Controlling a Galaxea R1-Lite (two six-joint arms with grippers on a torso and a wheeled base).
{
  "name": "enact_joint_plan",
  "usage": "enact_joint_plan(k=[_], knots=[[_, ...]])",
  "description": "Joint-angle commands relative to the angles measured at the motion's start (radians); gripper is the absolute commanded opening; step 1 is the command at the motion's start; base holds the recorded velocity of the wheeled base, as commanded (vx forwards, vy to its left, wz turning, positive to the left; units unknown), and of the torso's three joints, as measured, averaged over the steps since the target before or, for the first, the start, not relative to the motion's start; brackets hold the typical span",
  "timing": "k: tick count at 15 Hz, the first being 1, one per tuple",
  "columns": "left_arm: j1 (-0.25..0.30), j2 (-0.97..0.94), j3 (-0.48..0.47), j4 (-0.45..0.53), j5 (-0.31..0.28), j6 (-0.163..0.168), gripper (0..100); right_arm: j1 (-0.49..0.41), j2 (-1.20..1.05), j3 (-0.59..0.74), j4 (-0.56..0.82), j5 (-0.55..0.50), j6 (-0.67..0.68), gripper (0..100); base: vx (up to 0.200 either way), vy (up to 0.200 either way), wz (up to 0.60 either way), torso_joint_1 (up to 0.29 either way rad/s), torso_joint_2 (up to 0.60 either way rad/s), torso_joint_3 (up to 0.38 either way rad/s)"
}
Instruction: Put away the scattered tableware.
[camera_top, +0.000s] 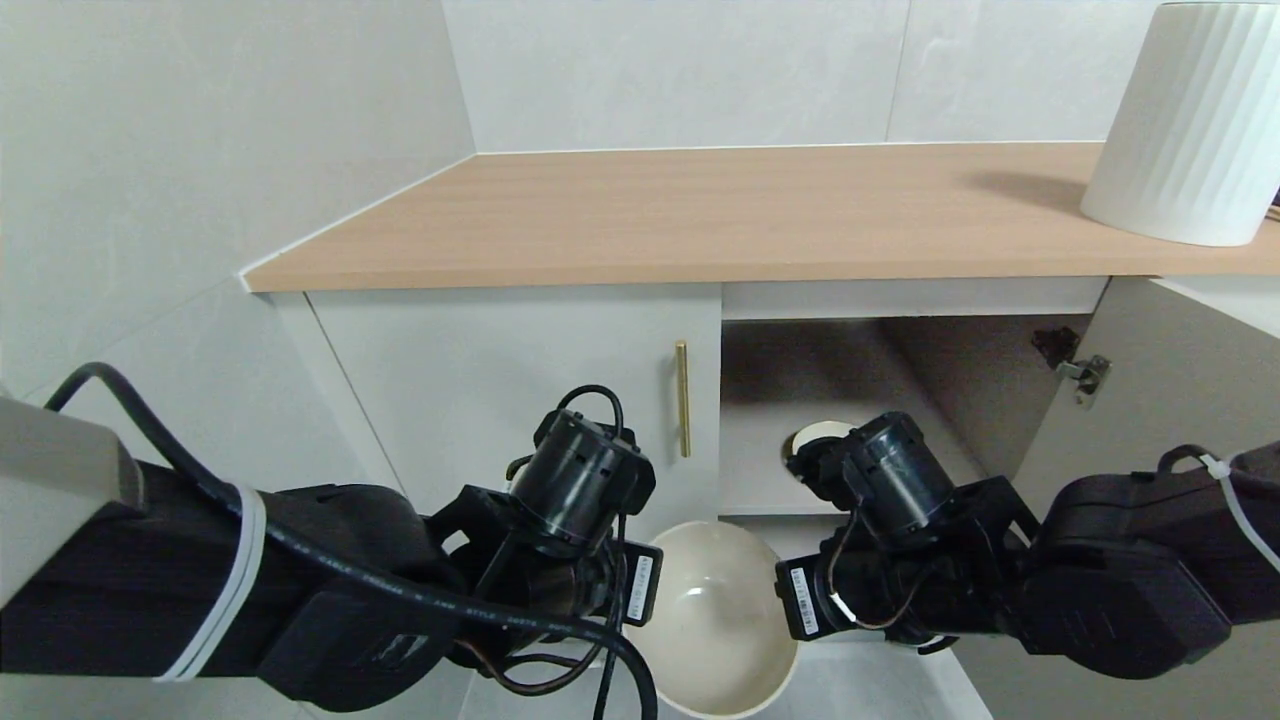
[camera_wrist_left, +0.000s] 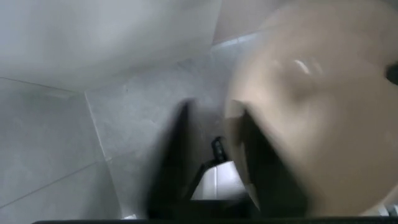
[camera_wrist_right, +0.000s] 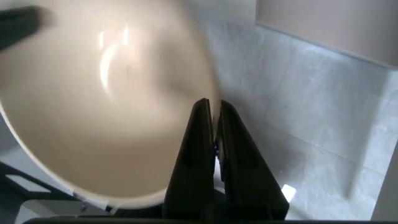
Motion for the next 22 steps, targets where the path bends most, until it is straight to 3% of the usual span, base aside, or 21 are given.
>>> enact_joint_plan(k=[1,7,12,22], knots=[[-0.002,-0.004,-0.001,-0.003,-0.001,-0.001,100,-0.005,0.002,-0.002,-0.003,0.000,0.003,0,0.000,0.000,0.00,0.000,0.00,0.000],[0.000,-0.012,-0.001,-0.004,0.006,-0.001,100,-0.221,0.015,-0.002,-0.054,-0.009,0.040,0,0.000,0.000,0.00,0.000,0.00,0.000],[0.001,-0.018,-0.001,-0.004,0.018,-0.001,100,-0.402,0.105,-0.061,-0.139,-0.095,0.113,0,0.000,0.000,0.00,0.000,0.00,0.000],[0.001,-0.022,-0.001,-0.007,0.018,-0.001,100,-0.477,0.314,-0.240,-0.175,-0.233,0.241,0,0.000,0.000,0.00,0.000,0.00,0.000]])
